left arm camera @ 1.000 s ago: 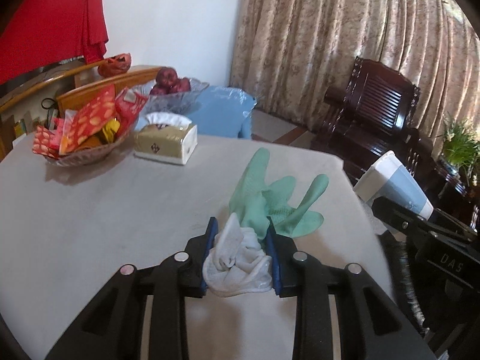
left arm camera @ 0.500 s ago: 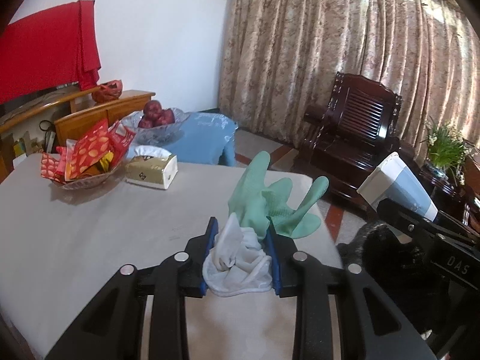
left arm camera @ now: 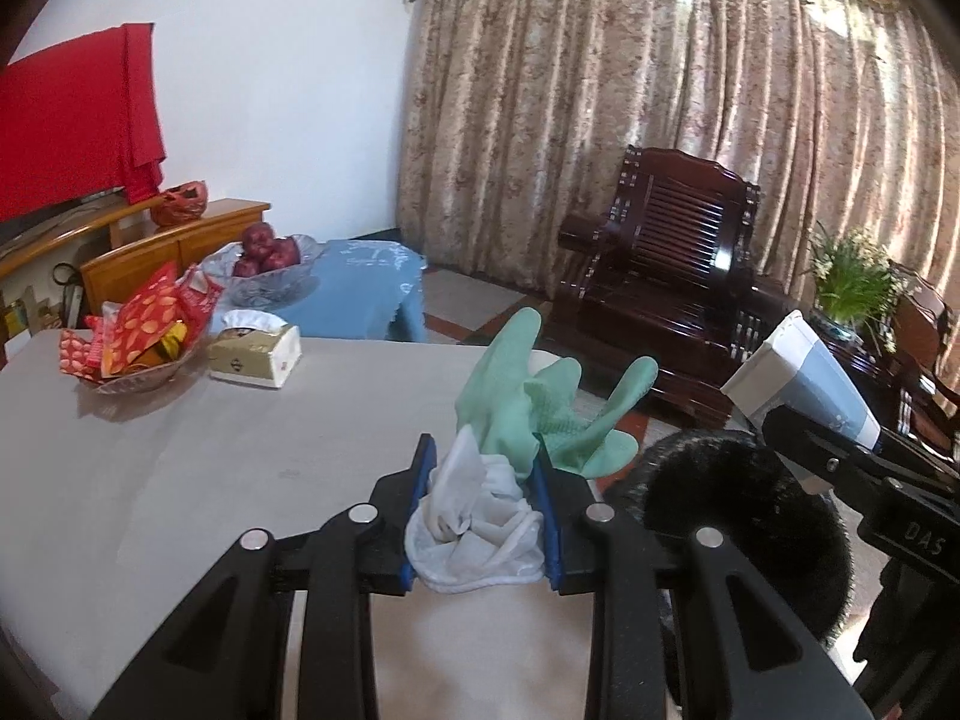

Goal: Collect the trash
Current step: 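Carry the glove and cup over the bin and open both tools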

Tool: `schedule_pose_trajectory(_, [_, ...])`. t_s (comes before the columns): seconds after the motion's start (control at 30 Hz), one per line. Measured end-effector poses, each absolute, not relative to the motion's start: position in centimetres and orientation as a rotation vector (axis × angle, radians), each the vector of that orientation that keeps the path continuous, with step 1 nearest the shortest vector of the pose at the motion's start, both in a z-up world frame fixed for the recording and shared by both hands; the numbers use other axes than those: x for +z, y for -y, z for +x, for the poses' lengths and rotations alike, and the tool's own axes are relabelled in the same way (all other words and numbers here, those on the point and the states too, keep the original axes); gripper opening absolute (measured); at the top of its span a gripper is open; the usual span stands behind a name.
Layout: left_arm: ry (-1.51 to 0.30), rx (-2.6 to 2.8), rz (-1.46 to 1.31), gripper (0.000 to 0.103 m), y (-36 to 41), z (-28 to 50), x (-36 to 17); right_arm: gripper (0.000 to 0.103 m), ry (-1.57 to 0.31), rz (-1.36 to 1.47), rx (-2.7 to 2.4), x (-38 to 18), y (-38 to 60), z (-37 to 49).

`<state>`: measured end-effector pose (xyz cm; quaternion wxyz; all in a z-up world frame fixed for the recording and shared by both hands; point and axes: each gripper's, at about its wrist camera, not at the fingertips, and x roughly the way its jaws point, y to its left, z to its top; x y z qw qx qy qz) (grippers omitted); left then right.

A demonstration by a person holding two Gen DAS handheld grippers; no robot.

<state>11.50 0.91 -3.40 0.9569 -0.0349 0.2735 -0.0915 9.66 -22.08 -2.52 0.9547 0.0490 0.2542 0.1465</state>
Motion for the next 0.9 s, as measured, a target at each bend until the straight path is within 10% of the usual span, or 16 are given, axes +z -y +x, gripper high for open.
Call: schedule_pose_trajectory(0.9, [-0.644, -0.49, 0.068, 0.03, 15.4, 11.2, -6.8, 0.063, -0.578, 0.144, -0.01, -7.8, 36.2, 4.1])
